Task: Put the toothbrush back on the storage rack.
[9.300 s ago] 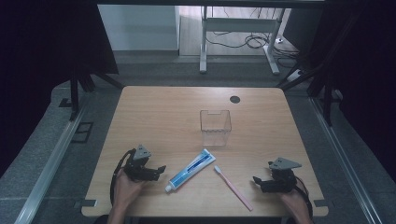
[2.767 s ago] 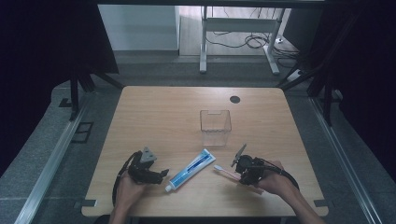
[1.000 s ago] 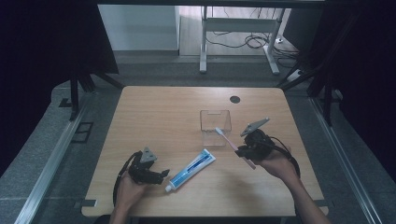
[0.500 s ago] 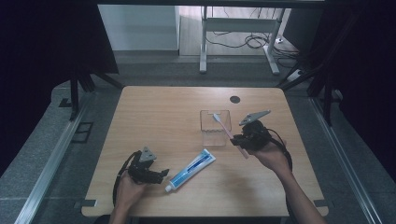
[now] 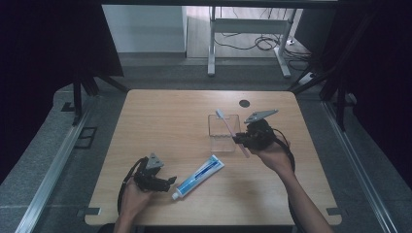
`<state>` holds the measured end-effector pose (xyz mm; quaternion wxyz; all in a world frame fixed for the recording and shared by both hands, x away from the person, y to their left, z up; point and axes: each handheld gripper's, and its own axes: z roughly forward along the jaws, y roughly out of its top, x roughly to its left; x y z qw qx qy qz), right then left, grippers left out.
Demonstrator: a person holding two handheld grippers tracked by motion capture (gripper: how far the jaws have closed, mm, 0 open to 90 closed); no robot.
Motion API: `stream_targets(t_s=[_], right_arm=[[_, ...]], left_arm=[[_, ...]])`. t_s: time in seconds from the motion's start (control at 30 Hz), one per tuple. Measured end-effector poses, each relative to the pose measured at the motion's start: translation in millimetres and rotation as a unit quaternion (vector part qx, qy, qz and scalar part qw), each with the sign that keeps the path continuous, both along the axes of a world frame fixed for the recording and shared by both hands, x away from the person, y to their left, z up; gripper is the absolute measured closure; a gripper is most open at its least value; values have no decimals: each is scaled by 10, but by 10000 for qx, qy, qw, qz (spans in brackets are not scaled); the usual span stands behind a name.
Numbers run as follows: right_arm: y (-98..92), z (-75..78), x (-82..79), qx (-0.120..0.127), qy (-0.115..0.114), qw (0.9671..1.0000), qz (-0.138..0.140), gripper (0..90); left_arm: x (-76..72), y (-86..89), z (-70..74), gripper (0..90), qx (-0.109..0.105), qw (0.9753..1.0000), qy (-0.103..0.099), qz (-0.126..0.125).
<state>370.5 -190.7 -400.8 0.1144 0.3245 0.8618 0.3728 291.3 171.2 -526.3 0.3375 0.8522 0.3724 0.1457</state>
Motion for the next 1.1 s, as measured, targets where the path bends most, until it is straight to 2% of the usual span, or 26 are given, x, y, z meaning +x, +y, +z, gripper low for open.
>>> stream_targets(t_s=[0.33,0.67,0.8,0.97,1.1], right_arm=[[99,-21,140,281,-227,9992,-174,790],[142,-26,247,531,-310,9977,-298,790],[184,-8,305,550,-395,9971,-347,790],[233,-7,387,688,-427,9960,-384,789],[258,-24,461,660,-523,9953,-478,790]], left_arm=[[-3,0,6,133,-8,10000,-5,-2],[-4,-5,4,134,-14,10000,6,-14],[-6,-5,7,134,-13,10000,-1,-9],[-5,2,8,135,-26,10000,-8,-13],[-4,2,8,134,-23,10000,-8,-13]])
